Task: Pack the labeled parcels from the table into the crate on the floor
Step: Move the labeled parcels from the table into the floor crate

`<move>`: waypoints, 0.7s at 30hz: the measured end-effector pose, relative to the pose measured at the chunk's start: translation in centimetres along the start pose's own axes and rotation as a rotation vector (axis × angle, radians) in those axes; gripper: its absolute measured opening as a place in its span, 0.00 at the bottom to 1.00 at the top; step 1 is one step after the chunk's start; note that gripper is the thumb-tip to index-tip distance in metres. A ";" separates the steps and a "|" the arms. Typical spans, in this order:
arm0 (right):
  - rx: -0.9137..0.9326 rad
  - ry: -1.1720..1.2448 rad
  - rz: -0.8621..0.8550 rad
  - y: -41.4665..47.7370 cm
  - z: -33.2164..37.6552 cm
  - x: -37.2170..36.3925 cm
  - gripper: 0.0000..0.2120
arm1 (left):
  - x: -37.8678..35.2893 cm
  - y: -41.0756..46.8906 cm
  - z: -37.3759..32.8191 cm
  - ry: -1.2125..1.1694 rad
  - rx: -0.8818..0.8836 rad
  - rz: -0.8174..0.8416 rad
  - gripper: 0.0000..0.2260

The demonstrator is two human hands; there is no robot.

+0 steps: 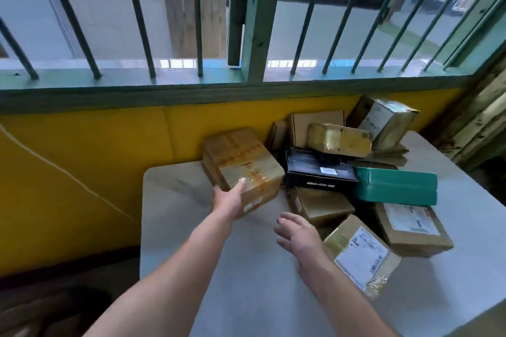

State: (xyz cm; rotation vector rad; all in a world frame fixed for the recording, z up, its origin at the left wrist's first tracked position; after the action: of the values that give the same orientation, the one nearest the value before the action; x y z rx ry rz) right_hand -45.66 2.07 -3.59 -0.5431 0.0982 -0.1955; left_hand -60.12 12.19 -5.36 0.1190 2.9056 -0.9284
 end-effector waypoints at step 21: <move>-0.133 -0.104 0.452 6.2 2.0 1.3 0.12 | 3.9 -6.8 7.9 -0.332 -0.042 -0.165 0.17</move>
State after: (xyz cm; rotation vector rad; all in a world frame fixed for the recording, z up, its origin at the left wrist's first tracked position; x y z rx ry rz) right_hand -43.15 8.01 -5.18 -0.6478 0.1307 0.2814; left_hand -64.18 2.20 -8.31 -0.2574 2.6515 -0.8173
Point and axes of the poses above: each hand's wrist, its own y-axis towards the middle knuckle, its own x-axis out of the back of the hand, z = x × y, the point moved 2 cm from there along y, towards the middle knuckle, and after that the axes turned 13 degrees about z, right-handed, at the moved point
